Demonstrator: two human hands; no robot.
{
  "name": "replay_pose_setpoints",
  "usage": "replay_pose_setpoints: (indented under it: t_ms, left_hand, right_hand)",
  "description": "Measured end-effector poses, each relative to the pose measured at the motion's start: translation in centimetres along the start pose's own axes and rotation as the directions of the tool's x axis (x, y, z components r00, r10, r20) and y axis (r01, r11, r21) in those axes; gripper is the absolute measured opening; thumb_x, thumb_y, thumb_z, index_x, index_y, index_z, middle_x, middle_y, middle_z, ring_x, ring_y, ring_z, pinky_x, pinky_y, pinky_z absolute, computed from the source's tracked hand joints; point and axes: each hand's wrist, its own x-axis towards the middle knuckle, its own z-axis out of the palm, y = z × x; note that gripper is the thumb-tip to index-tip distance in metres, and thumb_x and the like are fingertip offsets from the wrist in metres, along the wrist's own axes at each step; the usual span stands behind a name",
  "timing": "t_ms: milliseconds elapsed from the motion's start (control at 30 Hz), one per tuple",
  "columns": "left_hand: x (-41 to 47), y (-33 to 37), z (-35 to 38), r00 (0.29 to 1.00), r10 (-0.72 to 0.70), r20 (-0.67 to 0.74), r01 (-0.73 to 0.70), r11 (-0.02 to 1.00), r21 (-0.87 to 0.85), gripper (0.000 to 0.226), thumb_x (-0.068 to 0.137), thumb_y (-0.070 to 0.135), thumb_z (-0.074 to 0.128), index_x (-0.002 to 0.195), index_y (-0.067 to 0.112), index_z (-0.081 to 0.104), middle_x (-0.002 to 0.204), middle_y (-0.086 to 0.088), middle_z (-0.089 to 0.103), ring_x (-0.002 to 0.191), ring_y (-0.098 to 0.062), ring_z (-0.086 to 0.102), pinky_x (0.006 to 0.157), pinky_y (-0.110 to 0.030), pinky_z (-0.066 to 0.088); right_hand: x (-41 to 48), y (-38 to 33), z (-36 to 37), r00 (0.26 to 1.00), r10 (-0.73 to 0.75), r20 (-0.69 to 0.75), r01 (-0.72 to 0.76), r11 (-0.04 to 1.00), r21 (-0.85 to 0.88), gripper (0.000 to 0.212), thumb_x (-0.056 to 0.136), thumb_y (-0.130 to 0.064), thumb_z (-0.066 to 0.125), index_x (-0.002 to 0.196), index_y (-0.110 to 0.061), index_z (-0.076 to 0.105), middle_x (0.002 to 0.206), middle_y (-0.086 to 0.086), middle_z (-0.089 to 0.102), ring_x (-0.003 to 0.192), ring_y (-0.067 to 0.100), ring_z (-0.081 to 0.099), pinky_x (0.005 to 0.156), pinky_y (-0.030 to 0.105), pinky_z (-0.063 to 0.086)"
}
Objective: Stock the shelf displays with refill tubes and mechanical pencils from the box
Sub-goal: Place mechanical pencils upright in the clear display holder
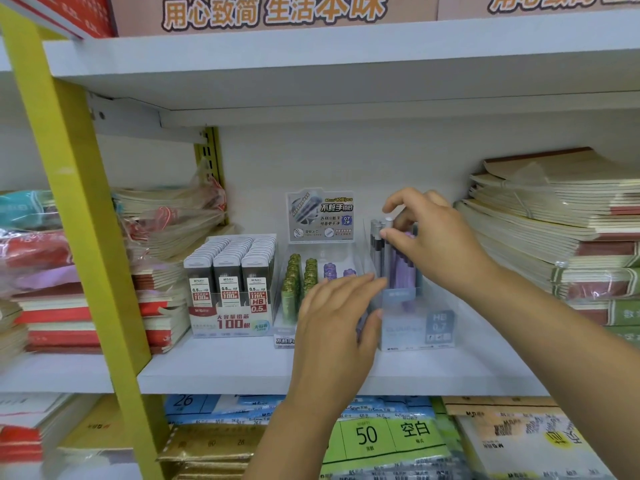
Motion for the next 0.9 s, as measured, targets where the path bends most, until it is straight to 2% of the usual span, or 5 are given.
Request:
replay_pose_setpoints:
  t_ms: [300,467,567,733,900]
  left_hand:
    - [0.1,0.0,-0.2,1.0,0.0,0.013,0.001,1.0,-0.014,0.042,0.091,0.028,0.063,0.132,0.031,0.061,0.132,0.015,0.062,0.126,-0.004,0.047,0.114,-0.035,0.031]
    - [-0.1,0.2,-1.1,0.991,-0.026,0.13,0.03,0.999,-0.025,0.047,0.097,0.029,0.06,0.143,0.034,0.05,0.15,0.014,0.045,0.145,-0.006,0.027,0.121,-0.028,0.018]
    - [-1.4,0.8,-2.4,0.997,-0.025,0.075,0.028,0.999,-0.033,0.046,0.096,0.025,0.062,0.141,0.03,0.053,0.146,0.013,0.048,0.139,-0.002,0.029,0.115,-0.012,0.013]
    - [-8.5,0.3,-4.7,0.994,-0.042,0.099,0.039,0.999,0.032,0.032,0.094,0.032,0.055,0.126,0.034,0.057,0.116,0.025,0.051,0.111,0.004,0.041,0.099,-0.001,0.021]
    - [-21.6,-3.7,-5.1,0.795,-0.449,0.408,0.454,0.886,0.089,0.033,0.096,0.028,0.06,0.127,0.038,0.057,0.121,0.022,0.047,0.111,-0.006,0.054,0.09,-0.022,0.047]
  right_hand:
    - [0.6,0.9,-0.2,0.994,0.1,0.049,-0.082,0.954,-0.288,0.026,0.079,-0.037,0.07,0.099,-0.022,0.065,0.108,0.007,0.058,0.109,0.028,0.043,0.087,0.037,0.038]
    - [-0.1,1.2,-0.8,0.957,0.187,0.223,-0.118,0.95,-0.29,0.055,0.076,-0.044,0.072,0.127,-0.034,0.056,0.123,0.003,0.054,0.116,0.024,0.035,0.095,0.034,0.032]
    - [-2.0,0.3,-1.7,0.977,0.151,0.153,-0.126,0.979,-0.163,0.065,0.081,-0.038,0.071,0.14,-0.031,0.044,0.132,-0.001,0.048,0.124,0.017,0.031,0.099,0.028,0.027]
    - [-9.3,-3.7,-3.0,0.991,0.078,-0.113,-0.054,0.977,0.205,0.026,0.091,-0.019,0.061,0.115,-0.029,0.059,0.102,-0.017,0.058,0.096,-0.002,0.051,0.082,0.011,0.04]
    - [-21.2,-6.5,3.0,0.944,0.293,0.149,-0.328,0.799,0.503,0.027,0.091,-0.012,0.061,0.093,-0.039,0.062,0.086,-0.013,0.066,0.076,0.006,0.06,0.063,0.012,0.045]
